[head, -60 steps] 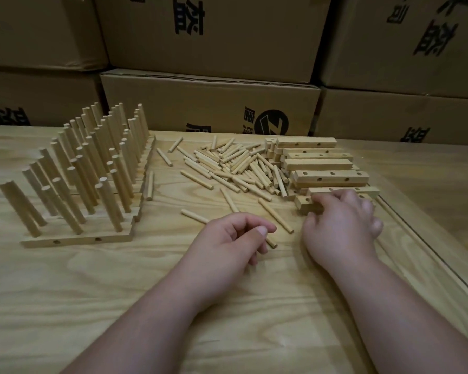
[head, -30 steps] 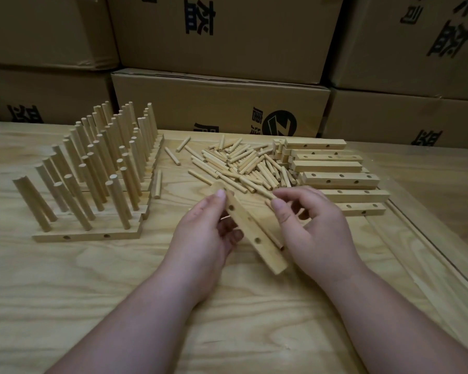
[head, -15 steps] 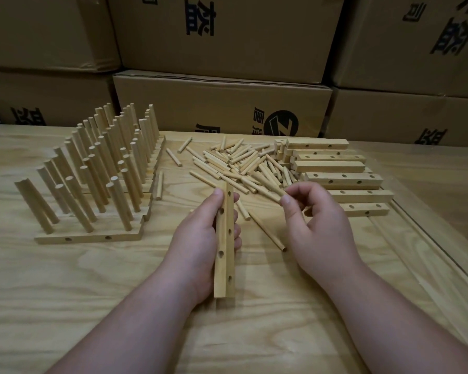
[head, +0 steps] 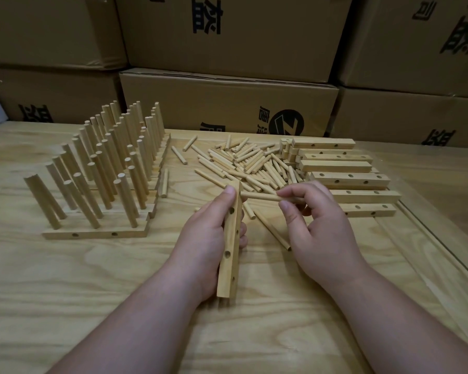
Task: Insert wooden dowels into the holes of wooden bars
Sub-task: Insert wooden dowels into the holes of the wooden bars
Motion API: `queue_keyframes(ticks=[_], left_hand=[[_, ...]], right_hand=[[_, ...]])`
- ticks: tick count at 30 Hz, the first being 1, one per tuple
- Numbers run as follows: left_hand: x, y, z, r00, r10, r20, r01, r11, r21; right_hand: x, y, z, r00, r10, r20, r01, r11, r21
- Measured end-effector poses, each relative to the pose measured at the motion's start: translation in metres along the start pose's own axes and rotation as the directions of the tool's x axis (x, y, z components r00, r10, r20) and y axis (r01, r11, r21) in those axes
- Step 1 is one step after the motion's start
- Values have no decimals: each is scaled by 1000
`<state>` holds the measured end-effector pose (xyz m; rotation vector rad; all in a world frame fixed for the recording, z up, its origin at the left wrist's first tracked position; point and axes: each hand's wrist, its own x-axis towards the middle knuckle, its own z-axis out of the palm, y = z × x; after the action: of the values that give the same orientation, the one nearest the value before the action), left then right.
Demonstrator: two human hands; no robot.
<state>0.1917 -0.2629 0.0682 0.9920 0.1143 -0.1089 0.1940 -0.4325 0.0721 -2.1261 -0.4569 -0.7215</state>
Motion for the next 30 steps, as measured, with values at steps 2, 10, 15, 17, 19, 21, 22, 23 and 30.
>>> queue_keyframes(ticks=[2, 10, 15, 17, 19, 21, 22, 23, 30], left_hand=[[0, -1, 0, 1000, -1, -8, 1, 1000, 19], [-2, 0, 1, 999, 14, 35, -16, 999, 47], [-4, 1, 0, 999, 9, 40, -12, 997, 70], [-4, 1, 1, 999, 8, 53, -12, 998, 65], [-5, 0, 2, 998, 8, 67, -12, 999, 49], [-6, 0, 2, 996, 7, 89, -11, 999, 43], [-5, -1, 2, 995, 11, 101, -15, 999, 44], [-5, -1, 2, 994, 14, 110, -19, 999, 48], [-6, -3, 1, 998, 2, 61, -8, 995, 100]], right_hand=[[0, 0, 0, 1000, -8, -9, 8, 1000, 6], [2, -1, -3, 999, 9, -40, -7, 998, 67], [1, -2, -4, 998, 38, -43, -35, 997, 71], [1, -3, -4, 998, 45, -43, -42, 997, 68], [0, -4, -5, 997, 54, -48, -51, 996, 68], [1, -4, -6, 996, 68, -51, -64, 995, 74], [1, -4, -7, 996, 78, -48, -74, 994, 78], [1, -3, -8, 995, 88, -46, -84, 993, 82], [2, -2, -13, 990, 141, -6, -141, 990, 20]])
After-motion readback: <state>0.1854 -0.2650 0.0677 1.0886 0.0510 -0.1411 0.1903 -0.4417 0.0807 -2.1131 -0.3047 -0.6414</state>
